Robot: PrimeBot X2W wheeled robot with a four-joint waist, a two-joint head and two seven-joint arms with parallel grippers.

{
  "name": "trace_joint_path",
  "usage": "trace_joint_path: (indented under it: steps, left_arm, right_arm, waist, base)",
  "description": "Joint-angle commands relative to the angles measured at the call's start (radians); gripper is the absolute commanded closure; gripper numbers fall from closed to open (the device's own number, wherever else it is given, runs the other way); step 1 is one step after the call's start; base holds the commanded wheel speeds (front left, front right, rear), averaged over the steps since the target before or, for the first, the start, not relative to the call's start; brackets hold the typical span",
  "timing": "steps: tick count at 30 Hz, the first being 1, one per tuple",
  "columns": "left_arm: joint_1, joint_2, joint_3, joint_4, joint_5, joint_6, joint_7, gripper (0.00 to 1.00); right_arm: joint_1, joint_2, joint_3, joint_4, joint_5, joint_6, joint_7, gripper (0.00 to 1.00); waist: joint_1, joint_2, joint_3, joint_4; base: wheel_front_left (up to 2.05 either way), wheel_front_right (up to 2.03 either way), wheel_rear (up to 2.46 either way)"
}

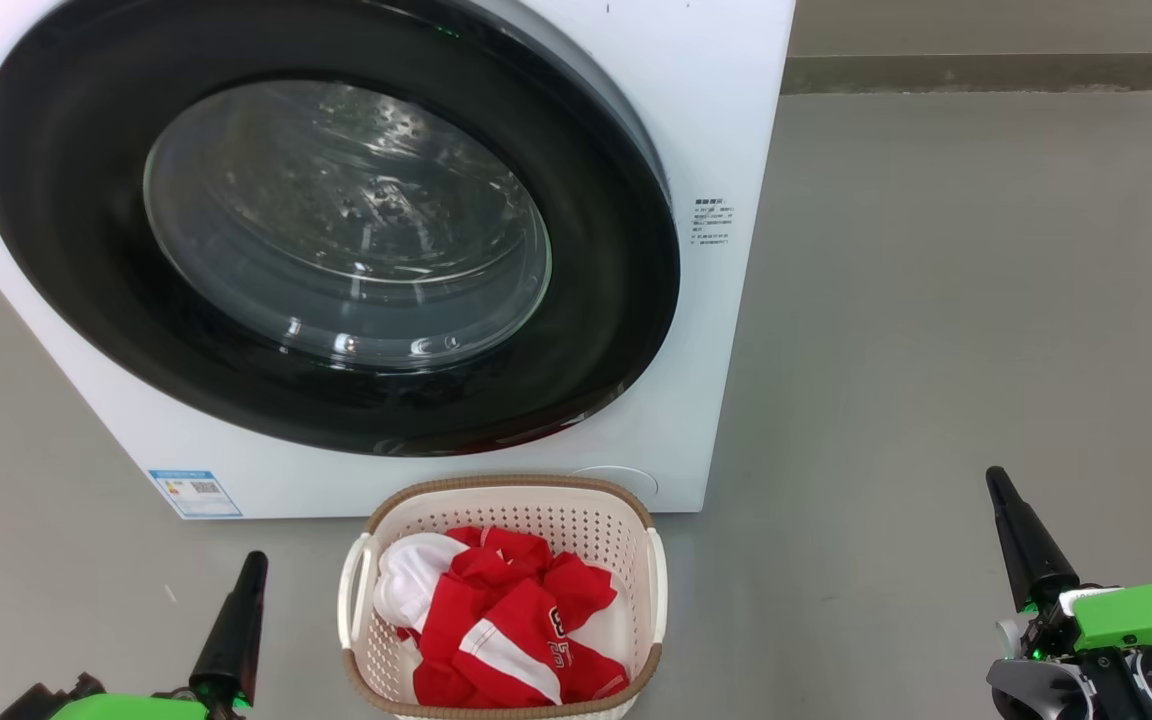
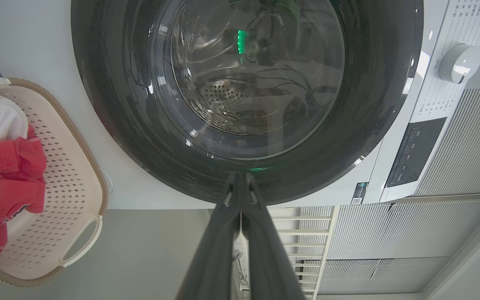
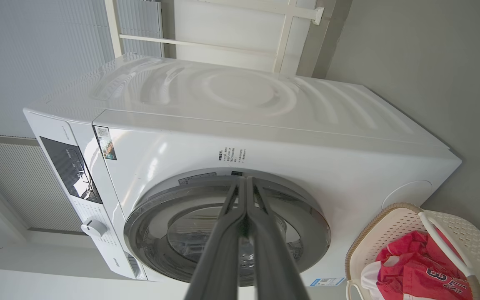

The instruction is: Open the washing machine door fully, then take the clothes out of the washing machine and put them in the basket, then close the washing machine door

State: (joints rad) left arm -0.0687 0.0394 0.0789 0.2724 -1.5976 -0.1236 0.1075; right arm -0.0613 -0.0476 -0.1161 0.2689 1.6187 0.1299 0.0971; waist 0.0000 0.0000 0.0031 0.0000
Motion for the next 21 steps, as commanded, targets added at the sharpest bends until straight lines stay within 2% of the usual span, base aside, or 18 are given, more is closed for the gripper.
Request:
trace_joint_path:
  steps: [1, 21]
  left_arm:
    - [-0.039, 0.011, 0.036, -0.027, -0.01, -0.007, 0.007, 1.0]
    - [-0.039, 0.011, 0.036, -0.027, -0.01, -0.007, 0.007, 1.0]
  right_arm:
    - [-0.045, -0.014, 0.017, -0.025, 0.002, 0.001, 0.004, 1.0]
    - [-0.046, -0.011, 0.013, -0.025, -0.001, 0.001, 0.007, 1.0]
  waist:
    - [0.0, 0.0, 0.0, 0.0]
    - [0.0, 0.0, 0.0, 0.0]
  base:
    - [0.0, 0.0, 0.0]
    - [0.0, 0.0, 0.0]
